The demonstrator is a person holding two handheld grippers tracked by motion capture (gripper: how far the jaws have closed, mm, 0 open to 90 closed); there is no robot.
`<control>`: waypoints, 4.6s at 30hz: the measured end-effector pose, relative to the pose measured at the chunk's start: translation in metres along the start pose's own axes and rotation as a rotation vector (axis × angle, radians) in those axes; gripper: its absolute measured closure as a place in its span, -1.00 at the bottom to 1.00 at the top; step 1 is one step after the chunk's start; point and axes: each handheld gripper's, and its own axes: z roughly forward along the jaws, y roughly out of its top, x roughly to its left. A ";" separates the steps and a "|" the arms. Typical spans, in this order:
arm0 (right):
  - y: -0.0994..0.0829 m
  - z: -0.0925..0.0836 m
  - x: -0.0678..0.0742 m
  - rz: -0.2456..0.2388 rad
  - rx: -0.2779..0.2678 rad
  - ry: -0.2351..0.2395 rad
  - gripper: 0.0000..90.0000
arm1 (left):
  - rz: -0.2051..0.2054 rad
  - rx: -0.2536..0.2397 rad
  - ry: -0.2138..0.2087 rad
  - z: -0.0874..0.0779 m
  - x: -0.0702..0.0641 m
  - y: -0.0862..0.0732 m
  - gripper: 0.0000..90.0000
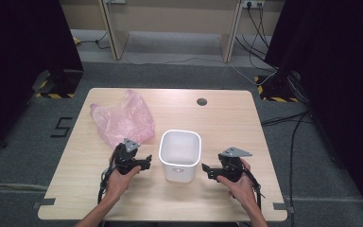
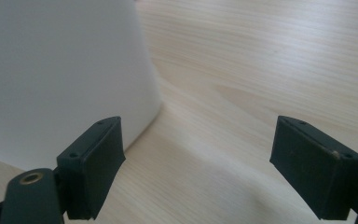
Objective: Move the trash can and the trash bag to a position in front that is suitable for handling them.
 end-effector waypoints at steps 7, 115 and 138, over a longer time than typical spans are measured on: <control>-0.001 -0.007 -0.011 0.030 -0.018 -0.019 -0.62 | 0.094 -0.023 0.119 0.006 0.036 0.001 -0.66; -0.009 -0.013 -0.019 0.035 0.007 -0.022 -0.61 | 0.261 0.002 -0.271 -0.017 0.023 -0.018 0.93; -0.009 -0.012 -0.019 0.032 0.009 -0.024 -0.61 | 0.286 -0.002 -0.391 -0.078 0.016 -0.052 0.66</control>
